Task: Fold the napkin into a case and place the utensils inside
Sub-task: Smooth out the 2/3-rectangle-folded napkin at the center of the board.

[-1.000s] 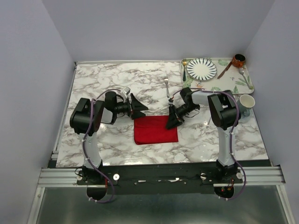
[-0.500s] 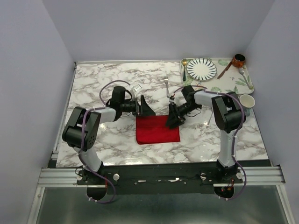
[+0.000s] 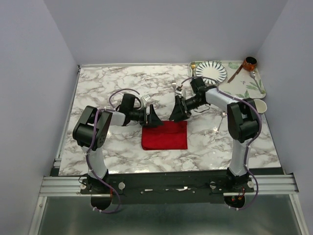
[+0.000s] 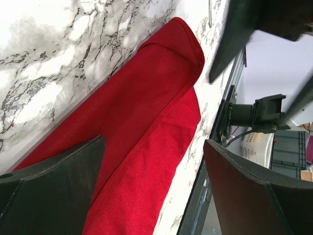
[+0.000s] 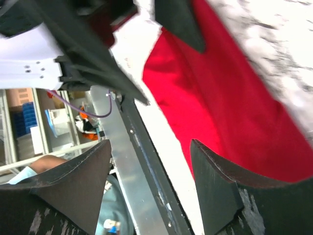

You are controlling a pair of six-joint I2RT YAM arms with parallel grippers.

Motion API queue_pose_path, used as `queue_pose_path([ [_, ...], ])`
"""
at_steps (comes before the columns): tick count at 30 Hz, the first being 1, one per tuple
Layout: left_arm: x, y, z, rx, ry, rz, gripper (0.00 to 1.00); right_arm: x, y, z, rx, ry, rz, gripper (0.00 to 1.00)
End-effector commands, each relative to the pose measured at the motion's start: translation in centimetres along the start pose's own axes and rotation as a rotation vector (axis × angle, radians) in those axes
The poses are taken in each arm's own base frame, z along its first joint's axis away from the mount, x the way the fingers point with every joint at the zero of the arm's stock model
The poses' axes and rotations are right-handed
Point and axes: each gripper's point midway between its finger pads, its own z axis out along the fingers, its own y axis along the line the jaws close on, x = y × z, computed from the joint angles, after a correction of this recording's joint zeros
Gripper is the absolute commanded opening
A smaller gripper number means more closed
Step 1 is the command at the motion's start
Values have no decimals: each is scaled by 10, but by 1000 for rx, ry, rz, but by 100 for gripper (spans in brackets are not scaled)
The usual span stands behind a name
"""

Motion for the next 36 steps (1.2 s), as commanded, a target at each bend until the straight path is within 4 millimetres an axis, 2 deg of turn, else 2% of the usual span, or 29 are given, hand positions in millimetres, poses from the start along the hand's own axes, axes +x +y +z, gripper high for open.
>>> queue_pose_path([
  [1, 10, 34, 2, -117, 10, -46, 99, 22, -46, 18, 47, 69, 131, 74],
  [4, 13, 37, 2, -124, 13, -71, 99, 48, -65, 24, 64, 114, 189, 74],
  [8, 17, 43, 2, -134, 14, -90, 99, 69, -82, 29, 84, 143, 210, 72],
  [10, 19, 46, 2, -138, 17, -102, 99, 71, -94, 33, 105, 152, 215, 71],
  [13, 15, 45, 2, -136, 10, -84, 99, 62, -96, 34, 102, 142, 201, 65],
  [16, 13, 43, 1, -138, 9, -61, 99, 51, -81, 29, 84, 120, 158, 53],
  [17, 13, 44, 1, -140, 11, -57, 99, 50, -70, 24, 77, 117, 144, 48],
  [20, 14, 42, 0, -137, 14, -49, 99, 51, -49, 14, 56, 113, 123, 43],
  [21, 13, 41, -1, -136, 10, -35, 99, 49, -37, 8, 50, 95, 91, 43],
  [24, 9, 35, -3, -137, -2, 4, 99, 55, -31, 3, 76, 84, 85, 40],
  [29, 0, 23, -6, -139, -27, 92, 99, 63, -69, 9, 191, 116, 103, 36],
  [32, -9, 10, -12, -158, -47, 191, 99, 69, -92, 14, 240, 154, 115, 35],
  [33, -14, 0, -15, -163, -61, 243, 99, 69, -97, 15, 255, 157, 111, 35],
  [36, -16, -12, -25, -201, -59, 363, 99, 74, -116, 15, 316, 181, 124, 33],
])
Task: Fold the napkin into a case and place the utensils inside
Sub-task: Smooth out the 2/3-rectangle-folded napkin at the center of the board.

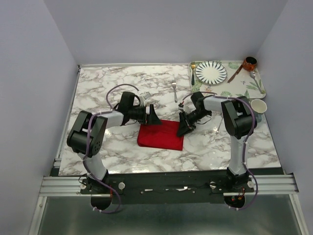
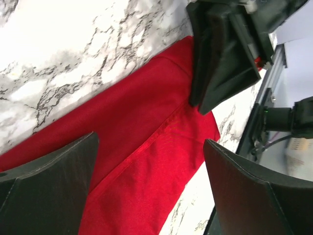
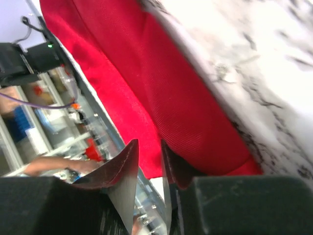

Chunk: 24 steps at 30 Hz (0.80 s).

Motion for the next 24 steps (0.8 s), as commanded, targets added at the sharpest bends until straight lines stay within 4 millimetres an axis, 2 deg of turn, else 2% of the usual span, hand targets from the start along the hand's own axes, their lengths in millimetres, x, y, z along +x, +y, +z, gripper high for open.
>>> queue_pose_path([
  [1, -9, -13, -22, -103, -21, 239, 99, 3, -44, 7, 176, 40, -10, 32],
  [2, -2, -9, -29, -146, 5, 260, 99, 5, -48, 8, 188, 47, -4, 31],
  [4, -6, -16, -49, -188, 3, 481, 99, 8, -54, 8, 214, 56, -1, 31],
  [5, 8, -19, -55, -203, 48, 545, 99, 9, -55, 8, 219, 58, 1, 30],
  [6, 13, -23, -67, -250, 46, 653, 99, 9, -55, 8, 220, 58, 3, 30],
  [7, 18, -21, -74, -269, 82, 838, 99, 11, -56, 9, 219, 64, 6, 30],
  [8, 37, -31, -72, -251, 128, 937, 99, 11, -56, 8, 222, 63, 5, 30],
  [9, 56, -18, -78, -299, 178, 1013, 97, 11, -56, 8, 222, 63, 5, 30],
  [10, 56, -30, -84, -297, 159, 1150, 94, 11, -57, 8, 226, 63, 2, 30],
  [11, 63, -31, -86, -305, 175, 1211, 87, 11, -57, 7, 231, 65, -1, 30],
  [12, 85, -34, -81, -275, 216, 1267, 83, 11, -58, 7, 234, 66, -4, 30],
  [13, 84, -35, -84, -307, 211, 1309, 78, 11, -58, 7, 237, 67, -6, 30],
  [14, 88, -36, -82, -306, 220, 1345, 67, 11, -58, 7, 235, 70, -8, 30],
  [15, 99, -42, -76, -280, 239, 1385, 63, 12, -58, 8, 232, 72, -3, 30],
  [17, 100, -40, -70, -321, 242, 1434, 62, 12, -58, 8, 230, 73, -2, 30],
  [19, 115, -37, -62, -309, 283, 1485, 63, 12, -59, 8, 230, 75, -2, 30],
  [20, 113, -38, -59, -323, 267, 1509, 64, 13, -59, 7, 233, 75, -3, 30],
  [22, 123, -34, -53, -306, 299, 1541, 64, 12, -59, 7, 233, 74, -6, 30],
  [24, 124, -32, -49, -310, 296, 1560, 64, 12, -57, 7, 230, 73, -7, 30],
])
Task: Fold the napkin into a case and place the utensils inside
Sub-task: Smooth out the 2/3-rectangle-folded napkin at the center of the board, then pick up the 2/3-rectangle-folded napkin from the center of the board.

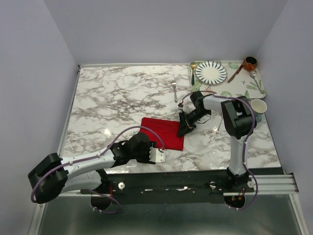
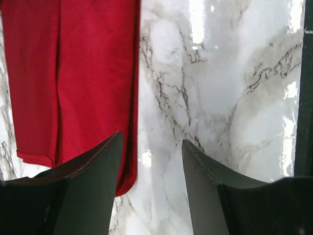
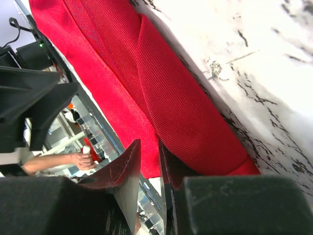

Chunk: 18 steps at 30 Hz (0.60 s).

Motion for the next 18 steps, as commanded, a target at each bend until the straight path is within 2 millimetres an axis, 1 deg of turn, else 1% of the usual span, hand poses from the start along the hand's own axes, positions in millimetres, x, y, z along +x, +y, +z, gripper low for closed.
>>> queue_pose_path([
  [1, 4, 12, 12, -82, 41, 117, 64, 7, -50, 8, 197, 41, -33, 30],
  [2, 1, 11, 14, -83, 28, 133, 64, 7, -50, 8, 198, 43, -31, 30],
  [3, 11, 10, 15, -93, 67, 145, 63, 7, -50, 9, 198, 45, -35, 30],
  [5, 9, 11, 21, -100, 61, 195, 62, 5, -51, 8, 200, 44, -37, 29],
  [6, 14, 9, 22, -99, 74, 212, 62, 4, -51, 8, 201, 43, -38, 29],
  [9, 20, 6, 27, -94, 98, 270, 61, 3, -51, 8, 201, 46, -39, 29],
  [10, 26, 4, 29, -88, 118, 279, 60, 3, -51, 8, 204, 46, -39, 29],
  [13, 31, 2, 34, -76, 130, 312, 57, 4, -52, 9, 202, 51, -37, 29],
  [15, 29, 3, 36, -74, 129, 316, 45, 4, -53, 9, 205, 53, -38, 29],
  [16, 31, 2, 38, -66, 139, 310, 40, 4, -53, 9, 205, 53, -41, 29],
  [17, 32, 2, 39, -67, 147, 305, 30, 4, -53, 8, 207, 52, -42, 29],
  [18, 29, 5, 39, -69, 148, 297, 25, 5, -53, 9, 207, 54, -43, 29],
])
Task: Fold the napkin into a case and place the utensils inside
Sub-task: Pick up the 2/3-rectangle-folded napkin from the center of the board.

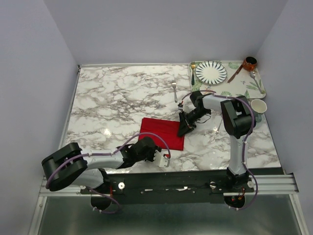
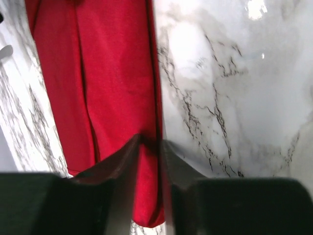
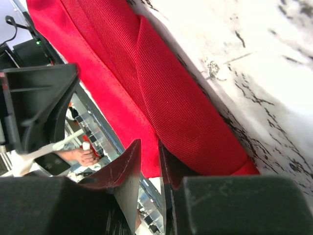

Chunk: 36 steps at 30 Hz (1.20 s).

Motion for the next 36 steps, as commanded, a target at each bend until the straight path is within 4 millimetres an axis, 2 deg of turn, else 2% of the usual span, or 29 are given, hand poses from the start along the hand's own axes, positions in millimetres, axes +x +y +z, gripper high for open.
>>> queue_pose_path([
  [1, 20, -23, 5, 83, 91, 8, 20, 7, -53, 11, 198, 42, -39, 29],
  [2, 20, -29, 3, 121, 95, -11, 11, 8, -52, 11, 195, 43, -40, 29],
  [3, 15, -28, 3, 135, 86, -32, 7, 9, -53, 11, 195, 47, -40, 29],
  [5, 13, -38, -3, 193, 85, -69, 0, 15, -52, 11, 189, 59, -34, 29],
  [6, 7, -43, -5, 225, 57, -77, 0, 17, -51, 10, 187, 60, -37, 29],
  [10, -10, -41, -17, 255, -11, -108, 0, 30, -46, 11, 180, 78, -58, 29],
  [11, -10, -47, -21, 287, -8, -121, 0, 33, -45, 11, 179, 83, -63, 29],
  [14, -19, -44, -27, 300, -24, -160, 0, 40, -42, 13, 178, 98, -78, 29],
  [23, -26, -36, -26, 321, -9, -195, 0, 35, -45, 13, 196, 103, -100, 29],
  [25, -20, -41, -23, 325, 14, -198, 12, 35, -45, 14, 197, 105, -103, 29],
  [26, -18, -40, -21, 310, 16, -195, 22, 35, -46, 14, 197, 106, -100, 29],
  [29, -12, -46, -18, 312, 26, -173, 36, 35, -46, 14, 197, 109, -99, 29],
  [32, -7, -48, -13, 314, 45, -158, 41, 35, -47, 14, 200, 111, -98, 29],
  [36, -6, -51, -7, 334, 49, -139, 42, 32, -48, 14, 203, 107, -98, 29],
])
